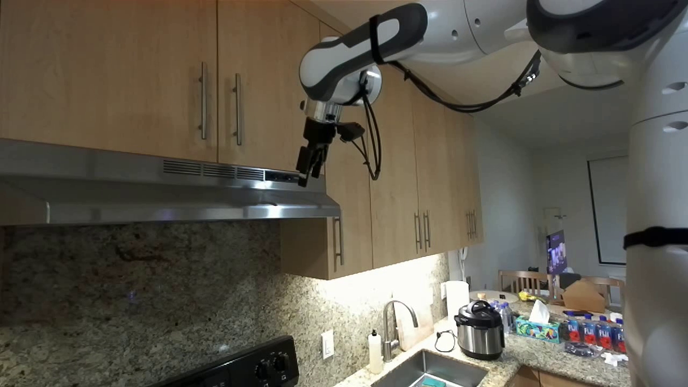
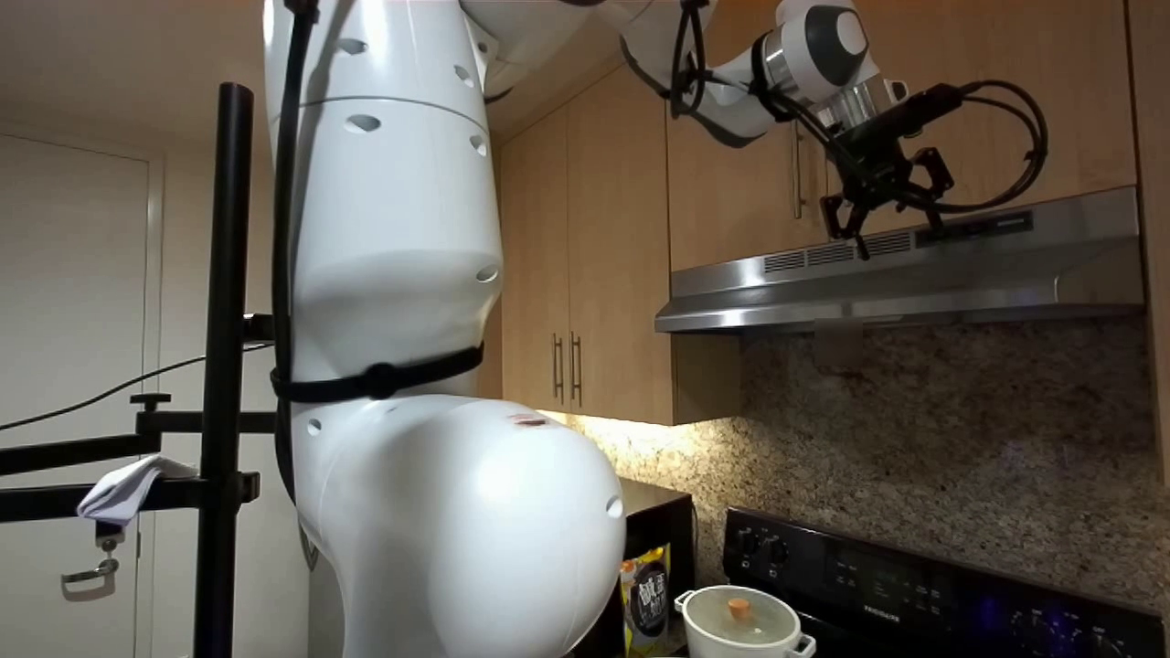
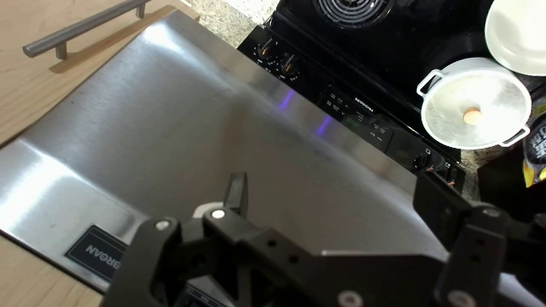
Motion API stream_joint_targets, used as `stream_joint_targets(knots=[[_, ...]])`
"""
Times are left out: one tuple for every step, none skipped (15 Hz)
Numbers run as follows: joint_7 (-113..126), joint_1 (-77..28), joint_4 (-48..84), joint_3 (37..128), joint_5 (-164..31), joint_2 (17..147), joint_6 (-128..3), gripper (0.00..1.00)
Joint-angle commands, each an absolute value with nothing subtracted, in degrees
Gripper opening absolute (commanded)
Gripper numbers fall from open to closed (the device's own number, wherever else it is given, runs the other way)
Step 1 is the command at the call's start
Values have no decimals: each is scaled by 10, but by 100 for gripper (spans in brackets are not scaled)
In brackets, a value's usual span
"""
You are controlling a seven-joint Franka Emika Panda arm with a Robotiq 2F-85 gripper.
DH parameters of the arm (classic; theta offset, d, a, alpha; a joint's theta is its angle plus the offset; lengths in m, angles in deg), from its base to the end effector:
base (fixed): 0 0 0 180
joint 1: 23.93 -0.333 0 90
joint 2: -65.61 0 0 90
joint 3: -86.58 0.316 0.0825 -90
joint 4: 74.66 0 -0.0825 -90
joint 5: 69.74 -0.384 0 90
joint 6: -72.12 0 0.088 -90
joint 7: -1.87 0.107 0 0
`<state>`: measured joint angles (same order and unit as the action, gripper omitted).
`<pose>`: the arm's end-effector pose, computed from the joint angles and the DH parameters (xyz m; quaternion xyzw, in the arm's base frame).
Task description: Switch on the stove light
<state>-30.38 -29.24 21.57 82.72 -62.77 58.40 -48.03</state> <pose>0.5555 0.0054 0.7000 0.9163 0.2926 0.2436 0.1238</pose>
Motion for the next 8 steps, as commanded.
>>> stream_joint_targets(knots=[[-305,-280,213,839,-630,585,-478,100],[-305,-280,213,839,-630,585,-478,100],[-305,-280,213,839,-630,585,-478,100],[-305,-280,213,839,-630,585,-478,100],[-305,-280,213,839,-630,585,-478,100],[-305,-280,213,839,-630,585,-478,100],[-310,-276,212,839,-615,585,-481,100],[-321,-276,206,837,-617,590,-480,100]])
